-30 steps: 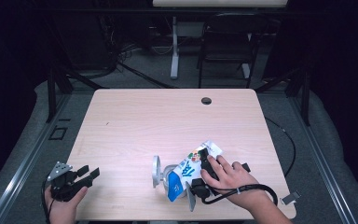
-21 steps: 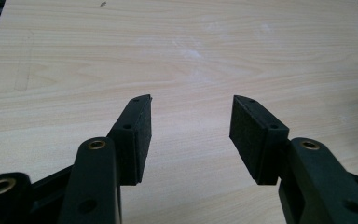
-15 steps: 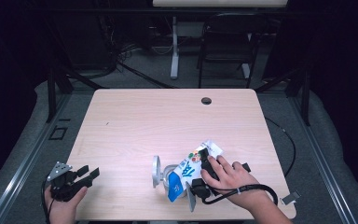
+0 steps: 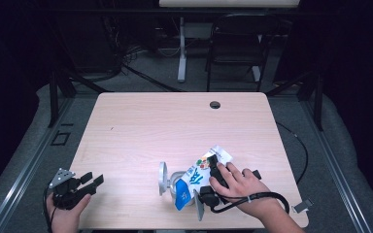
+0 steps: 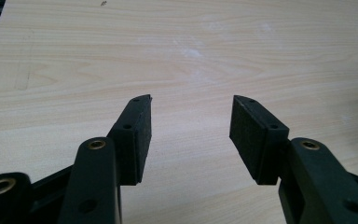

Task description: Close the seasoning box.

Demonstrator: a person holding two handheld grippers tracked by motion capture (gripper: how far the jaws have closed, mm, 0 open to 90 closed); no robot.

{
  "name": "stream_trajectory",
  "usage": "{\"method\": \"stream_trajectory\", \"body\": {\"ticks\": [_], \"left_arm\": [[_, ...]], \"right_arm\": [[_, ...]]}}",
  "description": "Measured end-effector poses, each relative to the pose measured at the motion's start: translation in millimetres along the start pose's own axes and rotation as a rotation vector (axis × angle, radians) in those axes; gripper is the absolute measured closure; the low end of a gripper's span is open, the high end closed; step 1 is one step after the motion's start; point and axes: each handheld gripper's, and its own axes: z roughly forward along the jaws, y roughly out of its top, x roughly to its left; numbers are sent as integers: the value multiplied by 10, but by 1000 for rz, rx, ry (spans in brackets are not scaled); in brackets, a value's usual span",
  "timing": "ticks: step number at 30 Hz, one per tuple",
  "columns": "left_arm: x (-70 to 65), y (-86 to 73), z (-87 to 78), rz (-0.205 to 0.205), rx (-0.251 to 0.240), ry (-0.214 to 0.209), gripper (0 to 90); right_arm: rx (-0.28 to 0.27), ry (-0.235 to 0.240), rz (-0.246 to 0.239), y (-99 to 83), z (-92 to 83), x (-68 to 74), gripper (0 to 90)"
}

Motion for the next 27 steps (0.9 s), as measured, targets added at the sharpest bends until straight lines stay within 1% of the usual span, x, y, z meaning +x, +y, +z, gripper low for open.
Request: {"method": "stream_trajectory", "body": {"ticks": [6, 14, 18, 19, 21, 22, 23, 25, 27], "left_arm": [[2, 0, -1, -1, -3, 0, 491], [2, -1, 0, -1, -4, 0, 491], [4, -3, 3, -1, -3, 1, 491], [4, -4, 4, -2, -3, 1, 491], [7, -6, 5, -2, -1, 1, 491], [7, -6, 5, -2, -1, 2, 491], [7, -6, 3, -3, -1, 2, 491], [7, -5, 2, -3, -2, 2, 491], [7, -4, 2, -2, -2, 2, 491]], "right_arm": [[-3, -3, -1, -3, -5, -5, 680], [1, -7, 3, -3, -17, -4, 728], [1, -5, 8, -4, -19, -4, 743], [-1, -3, 17, -5, -19, -3, 753], [6, -5, 14, -3, -24, -8, 764], [-3, -2, 24, -8, -19, -7, 769], [3, -3, 19, -6, -24, -10, 774], [-2, -6, 22, -9, -26, -14, 782], [0, -5, 33, -9, -33, -16, 793]]}}
